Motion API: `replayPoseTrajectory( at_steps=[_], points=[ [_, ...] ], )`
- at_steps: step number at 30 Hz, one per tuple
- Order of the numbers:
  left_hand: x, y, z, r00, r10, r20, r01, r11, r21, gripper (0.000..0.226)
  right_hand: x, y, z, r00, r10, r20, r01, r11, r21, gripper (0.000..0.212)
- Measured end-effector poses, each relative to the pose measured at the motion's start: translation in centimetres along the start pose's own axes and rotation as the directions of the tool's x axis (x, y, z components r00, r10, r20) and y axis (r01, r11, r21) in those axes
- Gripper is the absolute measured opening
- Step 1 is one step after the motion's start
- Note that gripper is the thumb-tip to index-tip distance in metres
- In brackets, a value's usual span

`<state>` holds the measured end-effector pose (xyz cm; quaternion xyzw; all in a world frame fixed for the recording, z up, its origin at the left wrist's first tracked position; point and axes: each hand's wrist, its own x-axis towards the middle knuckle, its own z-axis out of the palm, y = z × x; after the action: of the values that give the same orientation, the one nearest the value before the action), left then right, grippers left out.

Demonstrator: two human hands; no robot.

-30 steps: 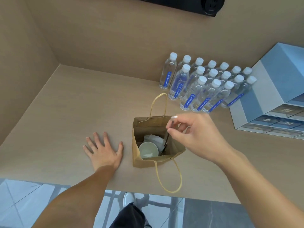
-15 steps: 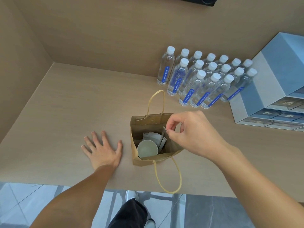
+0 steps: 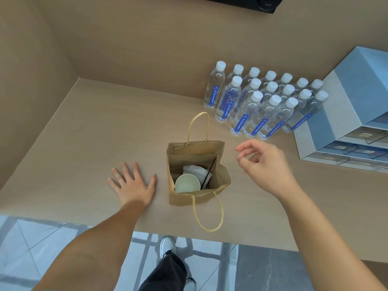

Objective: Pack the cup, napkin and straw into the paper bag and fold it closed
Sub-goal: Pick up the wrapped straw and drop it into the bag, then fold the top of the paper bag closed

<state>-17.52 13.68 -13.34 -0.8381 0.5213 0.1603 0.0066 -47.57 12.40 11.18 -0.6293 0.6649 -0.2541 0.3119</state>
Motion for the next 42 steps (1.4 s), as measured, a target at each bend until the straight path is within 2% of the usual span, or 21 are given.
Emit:
replayPoseTrajectory(
  at_steps=[4,7,9,12,15,17,20,22,29,32,34,37,42],
  points=[
    [0.6,0.3,-2.6,0.990,-0.014,0.141,0.017,1.000,-0.021,0.082,-0.4,1.8,1.4,0.989,0.029,0.147,-0.033,0.999,0.029,0.044],
    [-0.1,1.0,-6.4,0.967,0.153,0.201,-0.095,0.958,-0.269,0.070,-0.5,2.2,1.9,0.965,0.027,0.262,-0.027,1.000,-0.003,0.064],
    [-1.5,1.2,-9.1,0.948,0.278,0.158,-0.208,0.912,-0.353,0.068,-0.5,2.1,1.9,0.943,0.038,0.329,-0.027,0.999,-0.039,0.076],
    [-4.3,1.0,-12.4,0.904,0.401,0.147,-0.306,0.848,-0.432,0.083,-0.3,1.8,1.8,0.885,0.065,0.460,-0.032,0.996,-0.079,0.095],
    [-7.3,1.3,-14.8,0.848,0.497,0.183,-0.304,0.740,-0.600,0.112,-0.5,1.2,2.1,0.839,0.064,0.540,-0.059,0.998,-0.027,0.116],
    [-9.0,2.1,-15.6,0.857,0.506,0.095,-0.313,0.658,-0.685,0.106,-0.6,0.9,2.5,0.848,0.031,0.530,-0.054,0.998,0.028,0.122],
    [-10.6,3.4,-15.9,0.887,0.451,-0.097,-0.374,0.581,-0.723,0.066,-0.8,0.7,3.2,0.867,-0.011,0.499,-0.071,0.987,0.145,0.120],
    [-11.0,3.9,-15.9,0.880,0.449,-0.154,-0.414,0.569,-0.710,0.055,-0.8,0.8,3.5,0.870,-0.023,0.492,-0.084,0.977,0.195,0.116],
    [-10.2,3.7,-15.8,0.881,0.451,-0.141,-0.397,0.546,-0.738,0.034,-0.4,1.5,3.8,0.900,-0.078,0.429,-0.005,0.982,0.189,0.086],
    [-9.9,3.8,-15.6,0.878,0.462,-0.128,-0.398,0.554,-0.731,0.041,-0.2,1.7,3.9,0.913,-0.095,0.396,0.023,0.983,0.183,0.085],
    [-10.0,4.2,-15.4,0.887,0.446,-0.117,-0.383,0.573,-0.724,0.057,-0.2,1.8,4.1,0.920,-0.095,0.381,0.016,0.979,0.205,0.096],
    [-10.0,5.1,-14.8,0.905,0.406,-0.125,-0.362,0.584,-0.726,0.069,-0.1,2.0,4.6,0.929,-0.118,0.350,0.037,0.972,0.230,0.108],
    [-9.9,6.2,-14.8,0.884,0.446,-0.139,-0.394,0.552,-0.735,0.062,-0.1,2.0,5.0,0.934,-0.129,0.333,0.062,0.977,0.204,0.103]
  ],
)
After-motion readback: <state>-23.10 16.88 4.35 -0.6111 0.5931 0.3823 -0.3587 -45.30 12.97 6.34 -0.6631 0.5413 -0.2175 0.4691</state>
